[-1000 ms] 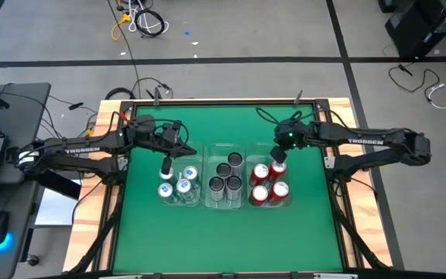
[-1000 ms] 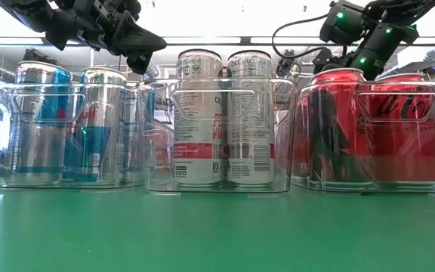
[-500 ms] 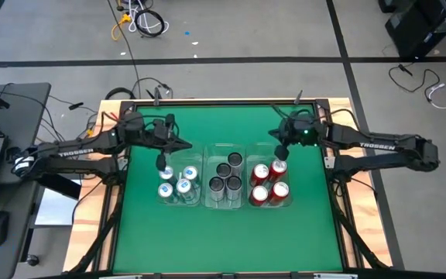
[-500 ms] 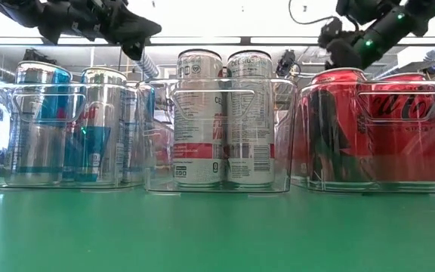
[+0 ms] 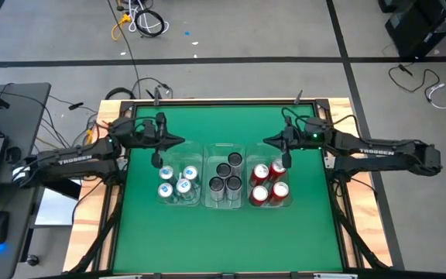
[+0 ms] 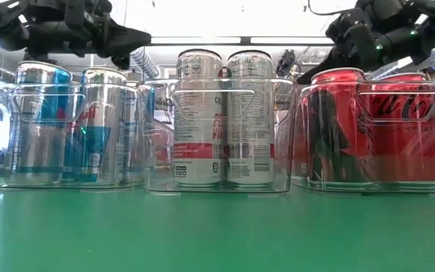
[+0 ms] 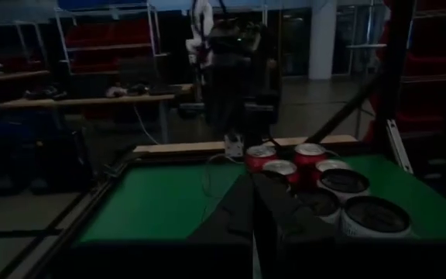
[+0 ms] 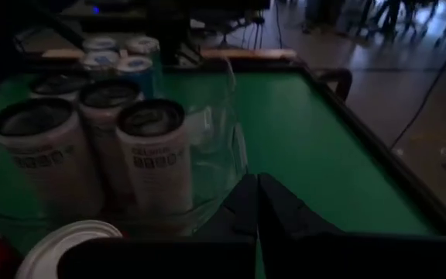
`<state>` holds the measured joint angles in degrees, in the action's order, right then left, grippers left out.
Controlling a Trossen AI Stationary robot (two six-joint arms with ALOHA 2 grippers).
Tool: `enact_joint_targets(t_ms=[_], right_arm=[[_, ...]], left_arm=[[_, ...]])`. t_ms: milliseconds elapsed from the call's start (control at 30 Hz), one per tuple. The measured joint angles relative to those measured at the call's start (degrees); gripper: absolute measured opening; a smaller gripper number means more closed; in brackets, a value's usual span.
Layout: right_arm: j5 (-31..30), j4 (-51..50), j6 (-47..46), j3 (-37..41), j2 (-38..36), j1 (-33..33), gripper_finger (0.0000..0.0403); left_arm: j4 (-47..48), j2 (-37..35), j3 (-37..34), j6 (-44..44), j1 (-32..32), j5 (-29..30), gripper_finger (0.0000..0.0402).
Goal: Sort soda cans
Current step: Return to Home Position
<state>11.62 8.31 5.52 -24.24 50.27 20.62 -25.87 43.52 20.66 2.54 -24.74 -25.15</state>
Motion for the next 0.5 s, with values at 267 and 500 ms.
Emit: enact_joint_targets(t_ms=[267, 500], right_arm=[[-6.5, 3.8, -0.2, 5.7, -10.3, -4.9, 0.0000], [-12.7, 6.4, -3.7, 12.0, -16.9, -10.3, 0.0000]], left_arm=[[1.9, -10.5, -5.4, -2.0, -2.9, -0.1, 0.0000], [4.0, -17.0, -8.9, -4.5, -4.7, -0.1, 0.0000]])
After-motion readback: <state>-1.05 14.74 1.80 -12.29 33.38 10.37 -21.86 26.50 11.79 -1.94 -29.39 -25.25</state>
